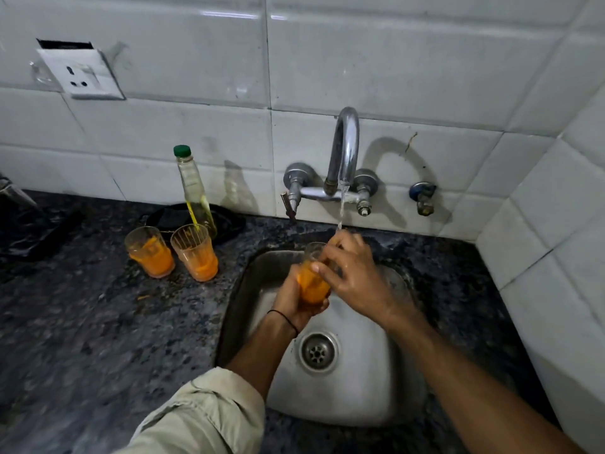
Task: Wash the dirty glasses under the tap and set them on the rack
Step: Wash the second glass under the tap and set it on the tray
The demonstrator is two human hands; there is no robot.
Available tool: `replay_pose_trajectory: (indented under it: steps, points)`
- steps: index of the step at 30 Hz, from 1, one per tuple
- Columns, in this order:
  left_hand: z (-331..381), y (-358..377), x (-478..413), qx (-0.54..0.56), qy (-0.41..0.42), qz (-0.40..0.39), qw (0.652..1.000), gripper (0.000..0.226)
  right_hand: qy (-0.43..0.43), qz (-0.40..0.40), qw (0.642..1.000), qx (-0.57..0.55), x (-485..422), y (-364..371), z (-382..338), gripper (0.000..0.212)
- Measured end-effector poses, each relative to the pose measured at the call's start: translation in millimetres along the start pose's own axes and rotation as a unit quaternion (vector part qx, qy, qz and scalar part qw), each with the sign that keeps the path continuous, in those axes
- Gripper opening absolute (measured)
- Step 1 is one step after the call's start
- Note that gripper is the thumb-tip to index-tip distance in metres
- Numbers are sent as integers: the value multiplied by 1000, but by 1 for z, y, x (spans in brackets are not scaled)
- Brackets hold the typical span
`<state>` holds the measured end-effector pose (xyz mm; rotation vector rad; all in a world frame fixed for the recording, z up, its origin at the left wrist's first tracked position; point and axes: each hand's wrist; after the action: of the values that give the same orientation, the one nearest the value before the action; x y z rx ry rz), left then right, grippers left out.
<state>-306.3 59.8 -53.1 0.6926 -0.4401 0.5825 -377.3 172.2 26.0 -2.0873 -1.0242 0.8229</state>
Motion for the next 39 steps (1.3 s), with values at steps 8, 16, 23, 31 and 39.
replay_pose_trajectory:
  steps: [8, 16, 23, 31, 39]
  points:
    - [-14, 12, -16, 78, 76, 37, 993, 35, 213, -78, 973, -50, -25, 6, -21, 34]
    - [2, 4, -23, 84, -78, -62, 991, 34, 128, -249, 960, -23, -30, -21, 1, 10]
    - [-13, 5, -20, 144, -17, -42, 989, 36, 174, -157, 972, -28, -32, 2, -9, 20]
    - [-12, -2, -16, 129, -32, -53, 990, 30, 129, -212, 967, -59, -20, -7, -13, 9]
    - [-24, -21, -10, 94, -66, -63, 991, 39, 198, -225, 953, -48, -9, 3, -22, 34]
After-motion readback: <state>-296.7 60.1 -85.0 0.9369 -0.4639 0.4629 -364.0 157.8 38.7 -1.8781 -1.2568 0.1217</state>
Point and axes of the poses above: each hand's wrist, its own x-axis away from the middle knuckle, its own y-axis out of the palm, z = x × y, and after that the axes turned 7 degrees about -x, right-handed
